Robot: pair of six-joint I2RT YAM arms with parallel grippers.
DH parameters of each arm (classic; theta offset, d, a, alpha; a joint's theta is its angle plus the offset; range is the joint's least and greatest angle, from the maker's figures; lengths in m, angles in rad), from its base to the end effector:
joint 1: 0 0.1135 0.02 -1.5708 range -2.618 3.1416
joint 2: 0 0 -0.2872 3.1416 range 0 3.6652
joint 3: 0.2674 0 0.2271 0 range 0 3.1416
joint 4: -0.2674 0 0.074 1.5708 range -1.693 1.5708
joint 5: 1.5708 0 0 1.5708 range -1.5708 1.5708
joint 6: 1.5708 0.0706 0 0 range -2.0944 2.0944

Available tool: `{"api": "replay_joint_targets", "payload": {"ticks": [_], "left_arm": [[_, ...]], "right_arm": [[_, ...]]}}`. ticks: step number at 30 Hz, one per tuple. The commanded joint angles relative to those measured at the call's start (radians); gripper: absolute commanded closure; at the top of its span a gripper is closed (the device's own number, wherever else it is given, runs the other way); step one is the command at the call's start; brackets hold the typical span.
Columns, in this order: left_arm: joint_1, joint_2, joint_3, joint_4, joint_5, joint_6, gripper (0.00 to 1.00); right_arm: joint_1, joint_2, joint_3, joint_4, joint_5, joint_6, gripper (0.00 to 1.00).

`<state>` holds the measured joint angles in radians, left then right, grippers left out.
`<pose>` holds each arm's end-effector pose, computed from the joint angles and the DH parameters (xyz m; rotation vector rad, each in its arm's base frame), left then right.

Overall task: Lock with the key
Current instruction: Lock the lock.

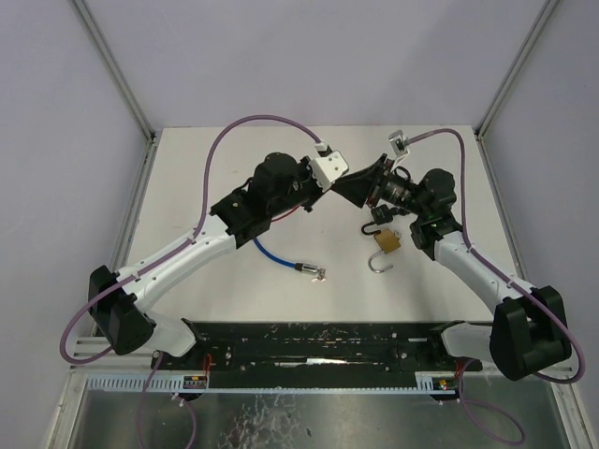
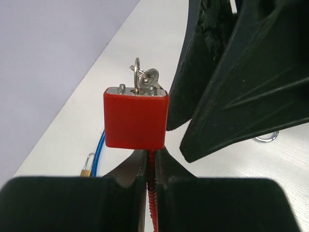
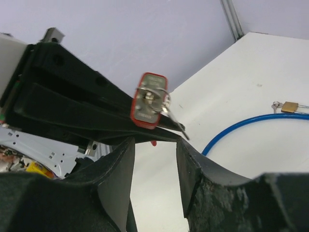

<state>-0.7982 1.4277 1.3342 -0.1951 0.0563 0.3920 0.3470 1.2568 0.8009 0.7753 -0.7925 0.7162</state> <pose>0.2353 -0.2471 0.3959 1.0819 1.5280 -0.3334 0.2384 0.1397 0.3829 -0.4974 1.4050 1.3700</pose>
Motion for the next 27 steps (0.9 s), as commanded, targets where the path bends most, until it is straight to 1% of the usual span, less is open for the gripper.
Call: {"api": "replay_joint_targets", "payload": {"ticks": [1, 6, 13, 19, 23, 27], "left_arm": [[-0.009, -0.015, -0.001, 0.131, -0.034, -0.037, 1.00], [-0.012, -0.006, -0.010, 0.147, -0.036, -0.036, 1.00], [-0.011, 0.000, -0.015, 0.149, -0.034, -0.028, 1.00], [-0.011, 0.005, -0.017, 0.158, -0.015, -0.026, 1.00], [-0.011, 0.007, -0.014, 0.162, -0.008, -0.035, 1.00], [-0.011, -0.001, -0.028, 0.174, -0.016, -0.044, 1.00]], "right_arm": [[0.010, 0.012, 0.056, 0.010, 0.072, 0.066, 0.53], [0.013, 0.032, 0.093, 0.008, 0.096, 0.109, 0.52], [0.015, 0.046, 0.117, 0.040, 0.072, 0.134, 0.51], [0.014, 0.061, 0.134, 0.025, 0.092, 0.132, 0.48], [0.015, 0.071, 0.152, -0.002, 0.115, 0.128, 0.44], [0.014, 0.073, 0.151, 0.031, 0.081, 0.134, 0.43]]}}
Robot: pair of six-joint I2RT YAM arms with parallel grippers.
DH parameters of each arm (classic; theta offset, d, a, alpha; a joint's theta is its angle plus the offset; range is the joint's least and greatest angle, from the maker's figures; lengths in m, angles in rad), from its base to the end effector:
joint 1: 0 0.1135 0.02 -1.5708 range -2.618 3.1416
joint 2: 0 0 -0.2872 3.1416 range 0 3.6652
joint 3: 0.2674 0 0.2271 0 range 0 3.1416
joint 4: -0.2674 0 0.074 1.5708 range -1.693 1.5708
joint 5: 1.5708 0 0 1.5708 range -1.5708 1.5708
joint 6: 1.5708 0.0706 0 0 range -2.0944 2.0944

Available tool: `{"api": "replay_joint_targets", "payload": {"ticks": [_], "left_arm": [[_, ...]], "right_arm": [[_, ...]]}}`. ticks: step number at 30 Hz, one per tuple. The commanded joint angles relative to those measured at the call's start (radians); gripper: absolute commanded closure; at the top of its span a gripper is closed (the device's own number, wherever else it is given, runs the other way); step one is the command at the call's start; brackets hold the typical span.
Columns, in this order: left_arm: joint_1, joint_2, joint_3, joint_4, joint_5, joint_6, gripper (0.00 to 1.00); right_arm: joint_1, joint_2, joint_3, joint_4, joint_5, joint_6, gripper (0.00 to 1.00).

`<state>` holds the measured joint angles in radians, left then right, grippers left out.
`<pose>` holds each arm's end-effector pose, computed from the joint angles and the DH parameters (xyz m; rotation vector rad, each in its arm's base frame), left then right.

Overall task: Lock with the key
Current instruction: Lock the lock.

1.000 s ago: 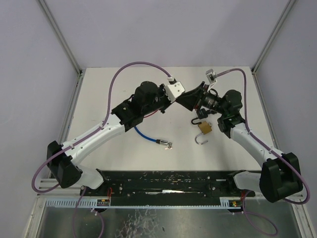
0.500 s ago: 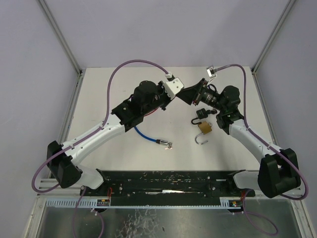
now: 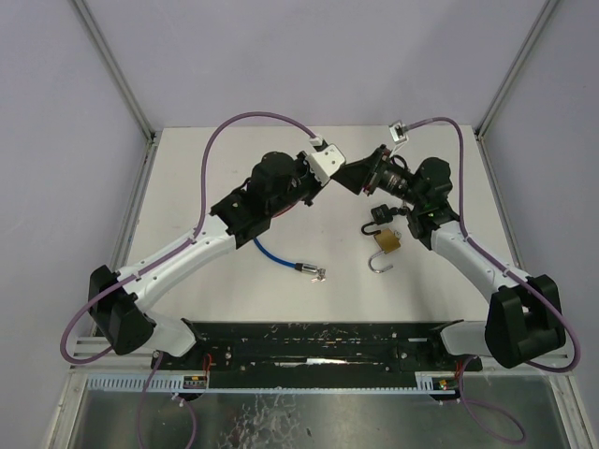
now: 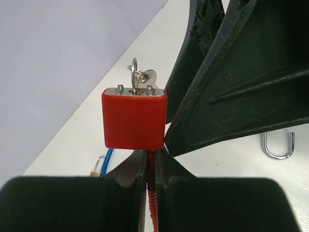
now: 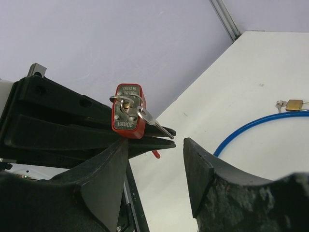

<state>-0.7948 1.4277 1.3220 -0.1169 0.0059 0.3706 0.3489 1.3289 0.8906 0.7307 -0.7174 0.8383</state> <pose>0.2408 -0.2460 0.4024 0.9963 1.5039 -0.3086 0.2630 0.1451 0.3904 -0.3330 1.4720 1.4328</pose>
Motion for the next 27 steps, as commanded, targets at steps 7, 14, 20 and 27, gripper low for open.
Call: {"api": "replay_joint_targets", "payload": {"ticks": [7, 14, 20, 27], "left_arm": [[-0.014, -0.005, -0.017, 0.105, 0.023, -0.041, 1.00], [-0.014, -0.007, -0.017, 0.104, 0.042, -0.054, 1.00], [-0.014, -0.013, -0.026, 0.104, 0.075, -0.077, 1.00], [-0.016, -0.015, -0.033, 0.105, 0.082, -0.087, 1.00]], "right_arm": [[0.013, -0.005, 0.043, 0.171, -0.119, 0.006, 0.43], [0.013, 0.008, 0.065, 0.086, -0.035, -0.002, 0.43], [0.018, 0.025, 0.090, 0.078, -0.008, -0.012, 0.43], [0.020, 0.035, 0.109, 0.047, 0.018, -0.013, 0.42]]}}
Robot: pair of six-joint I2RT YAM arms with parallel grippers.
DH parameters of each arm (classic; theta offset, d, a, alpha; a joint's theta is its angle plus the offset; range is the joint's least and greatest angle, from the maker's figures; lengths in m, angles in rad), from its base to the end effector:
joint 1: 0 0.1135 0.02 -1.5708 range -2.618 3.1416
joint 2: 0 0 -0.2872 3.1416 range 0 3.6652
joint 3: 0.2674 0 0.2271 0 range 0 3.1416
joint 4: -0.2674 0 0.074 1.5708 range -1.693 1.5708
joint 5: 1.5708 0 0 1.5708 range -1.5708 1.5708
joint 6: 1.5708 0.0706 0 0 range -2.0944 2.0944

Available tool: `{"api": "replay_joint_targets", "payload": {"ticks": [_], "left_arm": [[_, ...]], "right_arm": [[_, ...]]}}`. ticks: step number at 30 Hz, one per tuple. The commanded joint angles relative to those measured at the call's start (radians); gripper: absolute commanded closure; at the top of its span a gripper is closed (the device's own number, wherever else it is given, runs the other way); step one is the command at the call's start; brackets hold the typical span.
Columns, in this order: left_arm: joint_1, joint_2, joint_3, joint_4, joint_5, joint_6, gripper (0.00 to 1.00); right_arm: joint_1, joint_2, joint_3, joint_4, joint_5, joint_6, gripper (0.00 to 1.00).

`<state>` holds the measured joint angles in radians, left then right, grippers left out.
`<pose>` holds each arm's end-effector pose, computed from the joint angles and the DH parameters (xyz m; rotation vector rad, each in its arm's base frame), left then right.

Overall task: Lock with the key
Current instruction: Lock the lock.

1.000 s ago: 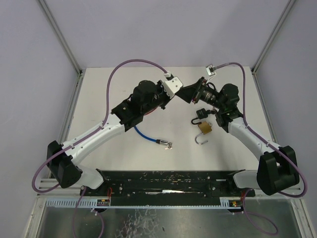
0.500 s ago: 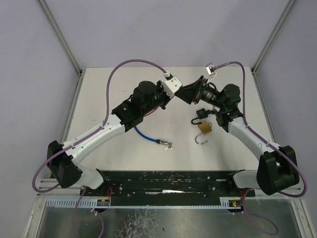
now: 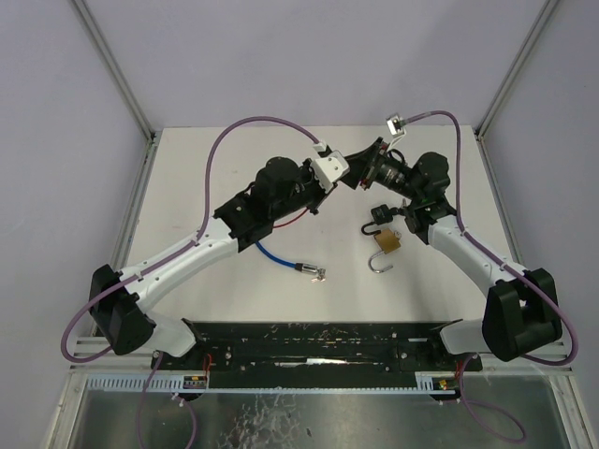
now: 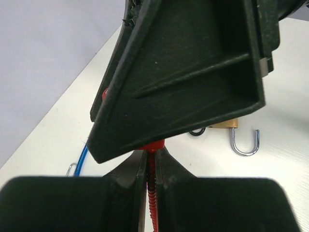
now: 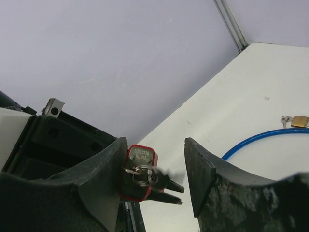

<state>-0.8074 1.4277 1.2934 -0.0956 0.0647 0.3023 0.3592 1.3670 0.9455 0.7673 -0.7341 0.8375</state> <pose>0.2351 -0.2523 0.3950 0.9981 1.5217 -0.4175 0.2691 0.1516 0.4027 -0.3800 1.4199 1.4433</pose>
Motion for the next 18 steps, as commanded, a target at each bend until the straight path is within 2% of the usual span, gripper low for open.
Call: {"api": "replay_joint_targets", "payload": {"ticks": [1, 8, 14, 18], "left_arm": [[-0.003, -0.017, -0.004, 0.084, 0.025, -0.019, 1.00], [-0.003, -0.011, -0.001, 0.081, -0.008, -0.017, 1.00], [-0.003, -0.003, 0.009, 0.070, -0.018, -0.018, 1.00], [-0.003, 0.008, 0.022, 0.057, -0.019, -0.019, 1.00]], "right_arm": [[0.010, -0.002, 0.056, 0.007, 0.039, -0.012, 0.42], [0.012, -0.002, 0.057, -0.005, 0.033, -0.015, 0.51], [0.011, -0.007, 0.051, -0.004, 0.016, -0.032, 0.51], [0.011, -0.008, 0.049, 0.012, -0.014, -0.051, 0.47]]}}
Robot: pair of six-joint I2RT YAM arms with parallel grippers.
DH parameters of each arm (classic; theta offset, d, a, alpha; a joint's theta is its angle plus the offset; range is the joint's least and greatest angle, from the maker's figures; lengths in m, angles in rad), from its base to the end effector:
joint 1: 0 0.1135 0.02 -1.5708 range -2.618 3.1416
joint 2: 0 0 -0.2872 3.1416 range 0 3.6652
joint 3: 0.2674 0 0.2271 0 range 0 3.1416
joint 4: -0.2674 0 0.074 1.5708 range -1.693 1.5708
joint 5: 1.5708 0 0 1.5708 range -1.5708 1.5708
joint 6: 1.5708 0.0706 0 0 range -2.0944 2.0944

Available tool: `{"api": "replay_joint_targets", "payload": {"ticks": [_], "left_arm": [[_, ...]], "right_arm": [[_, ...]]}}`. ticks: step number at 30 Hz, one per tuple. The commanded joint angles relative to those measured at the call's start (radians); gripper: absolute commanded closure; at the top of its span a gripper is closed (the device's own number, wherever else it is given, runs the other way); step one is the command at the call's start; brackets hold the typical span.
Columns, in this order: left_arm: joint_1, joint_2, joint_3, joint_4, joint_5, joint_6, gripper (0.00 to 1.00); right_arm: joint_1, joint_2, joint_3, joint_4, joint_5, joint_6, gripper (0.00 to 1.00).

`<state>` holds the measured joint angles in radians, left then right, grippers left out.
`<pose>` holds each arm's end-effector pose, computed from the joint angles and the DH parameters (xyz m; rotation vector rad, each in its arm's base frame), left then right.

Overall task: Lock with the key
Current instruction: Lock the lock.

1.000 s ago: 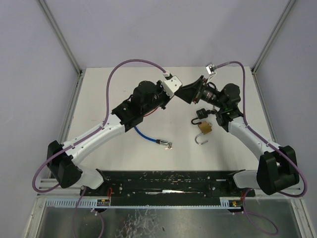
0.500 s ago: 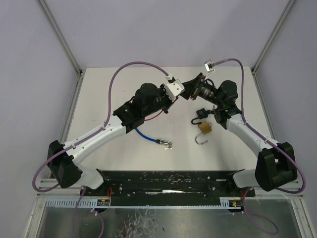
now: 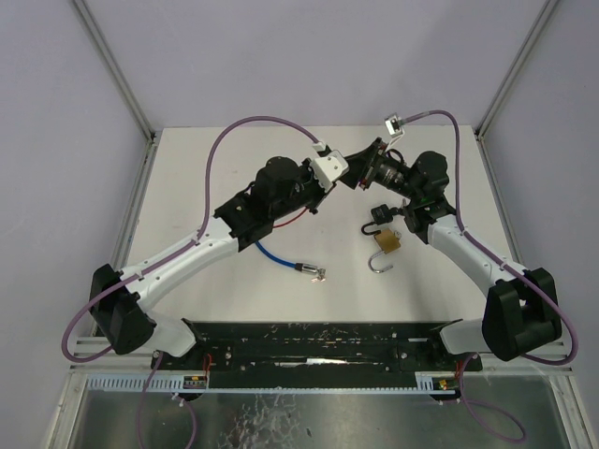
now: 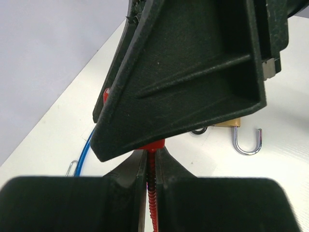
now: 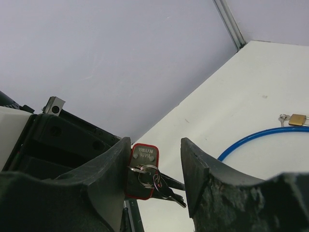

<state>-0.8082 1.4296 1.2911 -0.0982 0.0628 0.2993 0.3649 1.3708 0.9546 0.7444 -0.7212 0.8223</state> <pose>0.2353 -0.2527 0.3932 0.9988 1.5296 -0.4175 0.2709 0.1534 0.4023 -0.3746 1.4304 1.4311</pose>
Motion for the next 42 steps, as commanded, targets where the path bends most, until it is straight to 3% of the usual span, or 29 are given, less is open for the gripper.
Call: {"api": "replay_joint_targets", "payload": {"ticks": [1, 11, 12, 13, 14, 15, 20, 27, 34, 42], "left_arm": [[-0.003, 0.007, 0.026, 0.059, -0.017, -0.015, 1.00], [-0.003, 0.008, 0.029, 0.058, -0.030, -0.017, 1.00], [-0.001, 0.007, 0.029, 0.058, -0.033, -0.018, 1.00], [-0.002, 0.005, 0.027, 0.058, -0.036, -0.019, 1.00], [-0.002, 0.002, 0.025, 0.058, -0.038, -0.021, 1.00], [-0.002, -0.001, 0.022, 0.057, -0.041, -0.021, 1.00], [-0.001, -0.009, 0.010, 0.052, -0.047, -0.031, 1.00], [-0.001, 0.011, 0.043, 0.022, -0.053, -0.053, 1.00], [0.000, 0.017, 0.055, 0.015, -0.063, -0.070, 1.00], [-0.001, 0.024, 0.071, -0.001, -0.073, -0.092, 1.00]], "right_arm": [[0.006, -0.012, 0.038, 0.035, -0.031, -0.038, 0.46], [0.005, -0.016, 0.036, 0.000, -0.029, -0.065, 0.42], [0.004, -0.018, 0.038, -0.025, -0.017, -0.079, 0.37], [-0.005, -0.020, 0.041, -0.049, -0.006, -0.086, 0.25], [-0.018, -0.021, 0.040, -0.057, 0.000, -0.087, 0.05], [-0.034, -0.022, 0.038, -0.052, -0.004, -0.084, 0.00], [-0.113, -0.033, 0.030, 0.057, -0.105, -0.074, 0.01], [-0.124, -0.063, -0.004, 0.129, -0.184, -0.057, 0.02], [-0.119, -0.083, -0.027, 0.117, -0.184, -0.022, 0.24], [-0.118, -0.109, -0.060, 0.086, -0.181, -0.011, 0.39]]}}
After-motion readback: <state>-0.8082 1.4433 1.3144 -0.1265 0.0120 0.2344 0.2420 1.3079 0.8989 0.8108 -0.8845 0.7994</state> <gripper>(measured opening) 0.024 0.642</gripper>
